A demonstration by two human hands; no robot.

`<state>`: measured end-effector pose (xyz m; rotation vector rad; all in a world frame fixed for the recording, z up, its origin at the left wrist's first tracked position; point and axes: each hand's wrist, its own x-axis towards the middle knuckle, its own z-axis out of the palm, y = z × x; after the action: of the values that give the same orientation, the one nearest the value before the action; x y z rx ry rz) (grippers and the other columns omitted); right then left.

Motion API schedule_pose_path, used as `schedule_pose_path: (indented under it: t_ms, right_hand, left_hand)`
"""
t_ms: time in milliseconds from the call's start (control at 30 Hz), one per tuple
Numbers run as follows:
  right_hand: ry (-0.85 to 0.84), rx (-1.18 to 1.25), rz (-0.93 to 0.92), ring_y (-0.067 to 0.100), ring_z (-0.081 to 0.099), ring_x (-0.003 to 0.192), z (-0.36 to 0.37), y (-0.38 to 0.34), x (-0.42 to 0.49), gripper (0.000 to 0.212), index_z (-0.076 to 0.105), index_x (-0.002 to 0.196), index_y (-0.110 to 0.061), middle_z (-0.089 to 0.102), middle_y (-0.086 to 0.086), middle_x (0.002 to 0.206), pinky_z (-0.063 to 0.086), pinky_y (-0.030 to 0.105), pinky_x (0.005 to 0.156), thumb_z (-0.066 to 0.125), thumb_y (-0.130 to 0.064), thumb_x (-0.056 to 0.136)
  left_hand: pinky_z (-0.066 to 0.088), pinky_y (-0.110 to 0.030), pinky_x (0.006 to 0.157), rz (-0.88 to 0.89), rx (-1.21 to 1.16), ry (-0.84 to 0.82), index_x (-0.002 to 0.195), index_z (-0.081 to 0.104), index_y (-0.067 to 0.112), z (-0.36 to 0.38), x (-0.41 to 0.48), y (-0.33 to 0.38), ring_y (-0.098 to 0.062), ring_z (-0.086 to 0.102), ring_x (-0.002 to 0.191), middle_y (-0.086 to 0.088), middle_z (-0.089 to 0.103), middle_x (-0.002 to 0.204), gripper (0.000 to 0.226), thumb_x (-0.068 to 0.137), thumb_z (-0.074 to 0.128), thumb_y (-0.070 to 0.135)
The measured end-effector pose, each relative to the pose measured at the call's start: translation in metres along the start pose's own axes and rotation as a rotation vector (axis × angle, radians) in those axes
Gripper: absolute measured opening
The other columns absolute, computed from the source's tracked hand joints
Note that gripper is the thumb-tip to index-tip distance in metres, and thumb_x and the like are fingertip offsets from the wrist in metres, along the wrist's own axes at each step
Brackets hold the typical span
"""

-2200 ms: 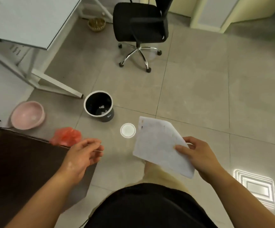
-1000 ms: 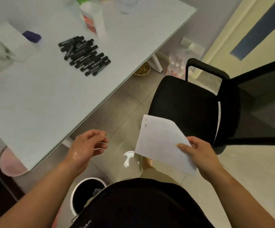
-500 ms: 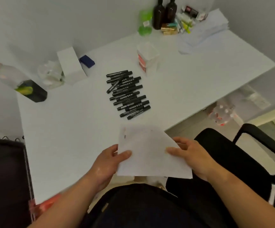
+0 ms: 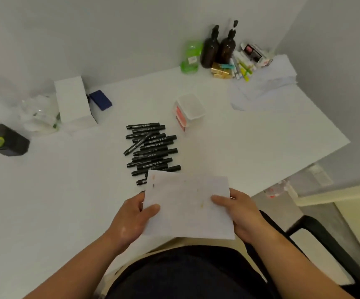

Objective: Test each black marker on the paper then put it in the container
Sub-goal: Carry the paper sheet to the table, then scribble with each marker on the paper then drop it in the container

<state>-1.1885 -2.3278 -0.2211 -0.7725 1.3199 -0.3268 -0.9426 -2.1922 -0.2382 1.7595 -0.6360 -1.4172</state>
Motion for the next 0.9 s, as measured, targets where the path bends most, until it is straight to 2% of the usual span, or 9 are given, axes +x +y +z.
schedule_pose_path:
  t_ms: [100, 233, 333, 467, 533, 633, 700, 833, 900]
  right_hand:
    - [0.026, -0.158, -0.098, 0.023, 0.079, 0.089, -0.013, -0.022, 0.03, 0.02, 0.074, 0.109, -0.024, 0.081, -0.002, 0.1, 0.065, 0.044, 0.078, 0.076, -0.017, 0.09]
    - [-0.045, -0.462, -0.238, 0.007, 0.077, 0.078, -0.043, -0.059, 0.087, 0.013, 0.074, 0.101, -0.034, 0.079, -0.014, 0.095, 0.059, 0.022, 0.061, 0.073, -0.023, 0.092]
    - [-0.091, -0.55, -0.256, 0.008, 0.077, 0.078, -0.075, -0.088, 0.142, 0.018, 0.076, 0.094, -0.04, 0.079, -0.014, 0.093, 0.06, 0.024, 0.061, 0.073, -0.022, 0.092]
    - [-0.125, -0.663, -0.269, 0.013, 0.076, 0.079, -0.112, -0.112, 0.215, 0.014, 0.075, 0.095, -0.034, 0.079, -0.008, 0.095, 0.058, 0.028, 0.067, 0.076, -0.02, 0.09]
    - [-0.119, -0.745, -0.318, 0.011, 0.073, 0.082, -0.12, -0.114, 0.238, 0.017, 0.071, 0.101, -0.031, 0.076, -0.01, 0.098, 0.055, 0.029, 0.069, 0.077, -0.02, 0.09]
    - [-0.08, -0.89, -0.426, -0.001, 0.066, 0.081, -0.121, -0.117, 0.256, 0.026, 0.065, 0.109, -0.031, 0.066, -0.025, 0.09, 0.045, 0.018, 0.062, 0.078, -0.025, 0.087]
    - [-0.03, -0.967, -0.493, 0.003, 0.064, 0.078, -0.12, -0.114, 0.264, 0.044, 0.061, 0.125, -0.029, 0.064, -0.022, 0.09, 0.042, 0.015, 0.065, 0.08, -0.029, 0.085]
    - [0.068, -1.166, -0.671, 0.022, 0.059, 0.105, -0.12, -0.103, 0.278, 0.091, 0.03, 0.153, -0.028, 0.058, -0.007, 0.128, 0.051, 0.038, 0.091, 0.083, -0.036, 0.079]
    - [0.088, -1.275, -0.928, 0.027, 0.048, 0.126, -0.122, -0.093, 0.282, 0.083, 0.04, 0.148, -0.026, 0.043, -0.002, 0.147, 0.047, 0.053, 0.102, 0.081, -0.038, 0.077]
  left_hand:
    - [0.062, -0.035, 0.077, -0.022, -0.042, 0.027, 0.11, 0.068, 0.036, 0.02, 0.015, 0.001, -0.012, 0.075, 0.09, 0.012, 0.077, 0.102, 0.019, 0.098, 0.06, 0.025]
    - [0.062, -0.04, 0.073, -0.075, -0.061, 0.1, 0.104, 0.07, 0.027, 0.058, 0.045, 0.01, -0.014, 0.075, 0.083, 0.008, 0.078, 0.093, 0.013, 0.097, 0.061, 0.02]
    - [0.059, -0.037, 0.068, -0.154, -0.024, 0.208, 0.093, 0.069, 0.017, 0.081, 0.078, 0.016, -0.018, 0.071, 0.066, 0.001, 0.074, 0.075, 0.006, 0.095, 0.064, 0.02]
    - [0.048, -0.009, 0.064, -0.09, 0.383, 0.461, 0.085, 0.066, 0.031, 0.103, 0.101, -0.001, -0.003, 0.064, 0.067, 0.012, 0.07, 0.074, 0.011, 0.087, 0.073, 0.024]
    - [0.04, -0.004, 0.064, 0.008, 0.607, 0.559, 0.09, 0.066, 0.031, 0.109, 0.096, -0.016, -0.002, 0.059, 0.066, 0.017, 0.067, 0.082, 0.021, 0.08, 0.08, 0.019]
    - [0.048, -0.02, 0.078, 0.117, 0.825, 0.628, 0.102, 0.07, 0.023, 0.111, 0.093, -0.043, -0.008, 0.058, 0.084, 0.009, 0.067, 0.1, 0.035, 0.072, 0.086, 0.014]
    - [0.049, -0.031, 0.084, 0.196, 0.907, 0.678, 0.107, 0.07, 0.019, 0.109, 0.102, -0.057, -0.016, 0.06, 0.096, 0.003, 0.066, 0.106, 0.039, 0.071, 0.086, 0.014]
    - [0.044, -0.035, 0.085, 0.368, 0.974, 0.774, 0.107, 0.071, 0.013, 0.108, 0.125, -0.077, -0.021, 0.058, 0.096, -0.004, 0.064, 0.106, 0.029, 0.08, 0.074, 0.023]
    - [0.044, -0.04, 0.083, 0.441, 1.014, 0.82, 0.103, 0.072, 0.012, 0.106, 0.131, -0.087, -0.022, 0.058, 0.093, -0.005, 0.064, 0.103, 0.024, 0.083, 0.07, 0.025]
